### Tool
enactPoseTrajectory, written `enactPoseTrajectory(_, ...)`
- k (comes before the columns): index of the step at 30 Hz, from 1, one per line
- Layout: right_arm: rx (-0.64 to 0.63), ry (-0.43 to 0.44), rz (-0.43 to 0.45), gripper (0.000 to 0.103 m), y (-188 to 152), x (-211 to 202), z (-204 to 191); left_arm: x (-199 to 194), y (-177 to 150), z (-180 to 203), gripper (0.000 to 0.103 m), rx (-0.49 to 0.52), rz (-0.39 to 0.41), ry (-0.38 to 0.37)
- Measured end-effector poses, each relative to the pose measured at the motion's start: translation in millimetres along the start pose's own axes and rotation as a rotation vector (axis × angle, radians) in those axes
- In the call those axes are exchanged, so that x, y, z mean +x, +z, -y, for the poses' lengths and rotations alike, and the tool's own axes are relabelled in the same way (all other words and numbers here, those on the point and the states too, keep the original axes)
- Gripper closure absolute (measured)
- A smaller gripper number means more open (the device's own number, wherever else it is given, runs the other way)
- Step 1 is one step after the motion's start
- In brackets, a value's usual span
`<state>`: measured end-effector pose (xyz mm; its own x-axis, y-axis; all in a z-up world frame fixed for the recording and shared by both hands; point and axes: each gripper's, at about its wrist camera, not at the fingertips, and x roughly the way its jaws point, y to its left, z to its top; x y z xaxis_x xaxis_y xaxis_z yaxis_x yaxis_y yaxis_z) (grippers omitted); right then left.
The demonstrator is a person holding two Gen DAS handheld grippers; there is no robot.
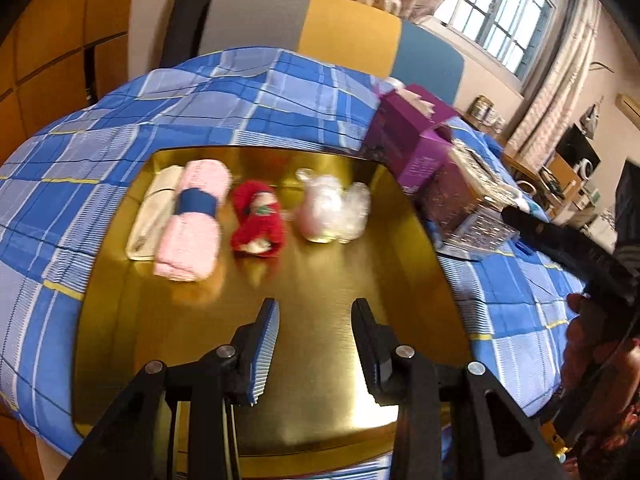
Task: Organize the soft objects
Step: 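Move both tools from the tray toward the blue plush bear and tissue pack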
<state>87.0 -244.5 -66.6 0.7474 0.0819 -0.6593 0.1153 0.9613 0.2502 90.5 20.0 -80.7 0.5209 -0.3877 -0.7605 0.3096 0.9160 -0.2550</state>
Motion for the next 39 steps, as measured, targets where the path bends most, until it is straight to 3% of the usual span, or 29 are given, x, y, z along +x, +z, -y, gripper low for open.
enactPoseTrajectory(12, 0.102, -0.151, -0.073, 0.024, -48, -12, 104, 1, -11, 85, 0.066, 0.167, -0.017, -0.115)
enactPoseTrajectory(18, 0.147, -0.215, -0.097, 0.024, -55, -13, 156, 8, -16, 136, 0.066, 0.263, -0.036, -0.170)
enactPoseTrajectory(21, 0.149, -0.252, -0.092, 0.023, -46, -14, 179, 13, -18, 158, 0.066, 0.301, -0.046, -0.186)
enactPoseTrajectory(27, 0.185, -0.314, -0.066, 0.008, -12, -7, 234, 24, -19, 192, 0.063, 0.358, -0.066, -0.195)
enactPoseTrajectory(34, 0.249, -0.381, -0.058, 0.008, 37, 27, 289, 29, -18, 208, 0.063, 0.379, -0.078, -0.196)
enactPoseTrajectory(39, 0.273, -0.394, -0.106, 0.008, 54, 60, 310, 33, -18, 211, 0.063, 0.383, -0.089, -0.182)
